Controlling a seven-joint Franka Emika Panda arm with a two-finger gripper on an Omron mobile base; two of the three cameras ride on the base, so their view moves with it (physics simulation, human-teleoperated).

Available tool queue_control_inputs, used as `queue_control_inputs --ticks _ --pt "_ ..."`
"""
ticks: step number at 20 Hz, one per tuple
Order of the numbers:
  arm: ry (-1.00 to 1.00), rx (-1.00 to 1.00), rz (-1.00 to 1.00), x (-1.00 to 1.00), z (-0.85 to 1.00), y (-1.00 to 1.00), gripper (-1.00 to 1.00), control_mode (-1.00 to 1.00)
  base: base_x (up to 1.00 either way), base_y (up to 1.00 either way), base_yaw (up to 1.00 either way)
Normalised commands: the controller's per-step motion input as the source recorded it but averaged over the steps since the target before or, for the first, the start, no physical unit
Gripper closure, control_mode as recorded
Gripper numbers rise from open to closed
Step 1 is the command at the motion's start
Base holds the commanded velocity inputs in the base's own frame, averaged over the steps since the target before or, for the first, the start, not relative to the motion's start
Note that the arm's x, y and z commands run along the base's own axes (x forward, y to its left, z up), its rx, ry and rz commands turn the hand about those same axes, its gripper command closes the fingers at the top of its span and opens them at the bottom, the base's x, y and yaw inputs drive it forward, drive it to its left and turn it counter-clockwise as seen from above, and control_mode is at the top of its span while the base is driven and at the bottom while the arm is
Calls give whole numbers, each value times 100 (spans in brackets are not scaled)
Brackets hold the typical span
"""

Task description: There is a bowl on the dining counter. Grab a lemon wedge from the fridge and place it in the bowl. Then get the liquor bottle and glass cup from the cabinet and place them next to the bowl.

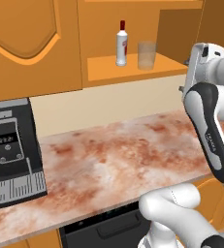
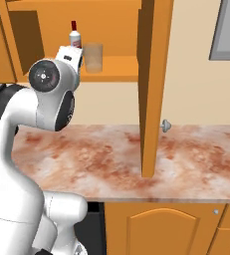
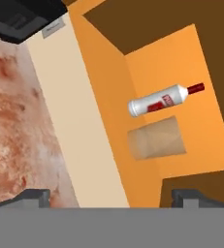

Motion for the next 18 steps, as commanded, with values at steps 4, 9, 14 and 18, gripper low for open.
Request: queue_control_inputs --ticks 4,9,14,18 --pt "0 -26 16 32 15 -2 -100 -100 0 0 0" --pt "-2 -22 3 11 5 3 -100 -100 0 0 0" --pt "0 -2 0 0 0 0 -100 -100 0 0 0" --pt "0 0 0 0 0 0 -100 -100 0 0 0"
